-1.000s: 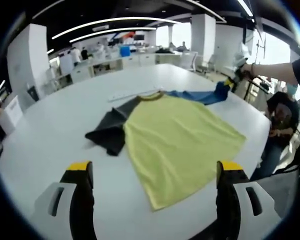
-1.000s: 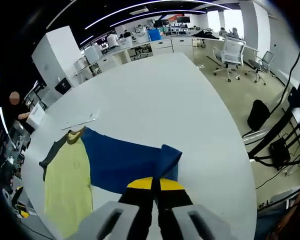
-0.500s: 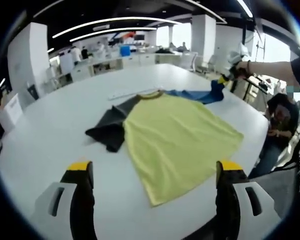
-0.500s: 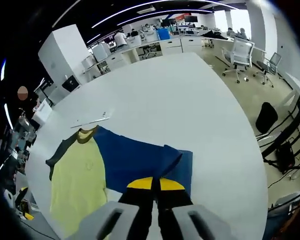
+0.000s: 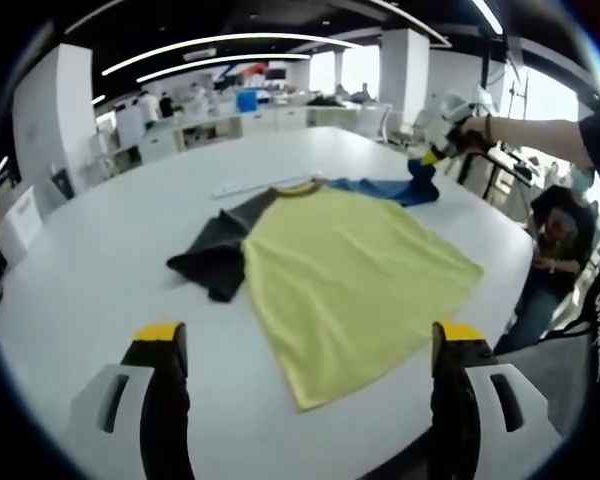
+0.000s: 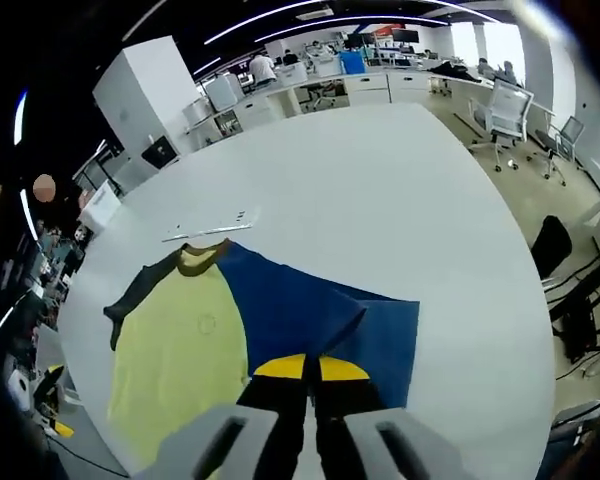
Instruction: Fold the garment on the visible template until the final outline fits inside the template.
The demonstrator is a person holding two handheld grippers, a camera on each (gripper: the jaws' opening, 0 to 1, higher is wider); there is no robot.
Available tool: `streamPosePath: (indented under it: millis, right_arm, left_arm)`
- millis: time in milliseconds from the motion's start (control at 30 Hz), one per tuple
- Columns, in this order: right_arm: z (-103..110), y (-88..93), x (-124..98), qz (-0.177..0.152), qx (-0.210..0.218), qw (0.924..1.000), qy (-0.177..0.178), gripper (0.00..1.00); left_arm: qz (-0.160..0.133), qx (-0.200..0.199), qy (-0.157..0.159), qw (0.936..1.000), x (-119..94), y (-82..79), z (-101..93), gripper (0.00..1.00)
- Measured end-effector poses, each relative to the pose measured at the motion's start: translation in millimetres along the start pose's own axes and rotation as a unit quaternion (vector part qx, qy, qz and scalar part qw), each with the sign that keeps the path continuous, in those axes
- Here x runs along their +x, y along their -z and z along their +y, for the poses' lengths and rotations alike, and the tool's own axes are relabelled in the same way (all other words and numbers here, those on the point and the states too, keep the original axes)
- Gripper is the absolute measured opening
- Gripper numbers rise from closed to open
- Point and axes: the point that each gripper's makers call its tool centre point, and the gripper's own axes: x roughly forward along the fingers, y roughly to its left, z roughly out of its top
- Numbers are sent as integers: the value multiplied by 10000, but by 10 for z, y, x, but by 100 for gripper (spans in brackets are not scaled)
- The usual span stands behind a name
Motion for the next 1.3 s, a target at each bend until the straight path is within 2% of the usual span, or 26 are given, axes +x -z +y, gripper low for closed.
streamPosePath:
  millis: [500,867,1300]
  right_arm:
    - [365,-53,167,129,-177,9996,-150,0]
    - [733,-145,265,83,-389,9983,-415,0]
    - [1069,-183,367,88,-510,9967,-629,0]
  left_arm:
    - [21,24,94,10000,11,5,-52,98]
    - [-87,15,210,9997,34,-49,-112,97]
    - [5,48,250,9997,21,23,-137,97]
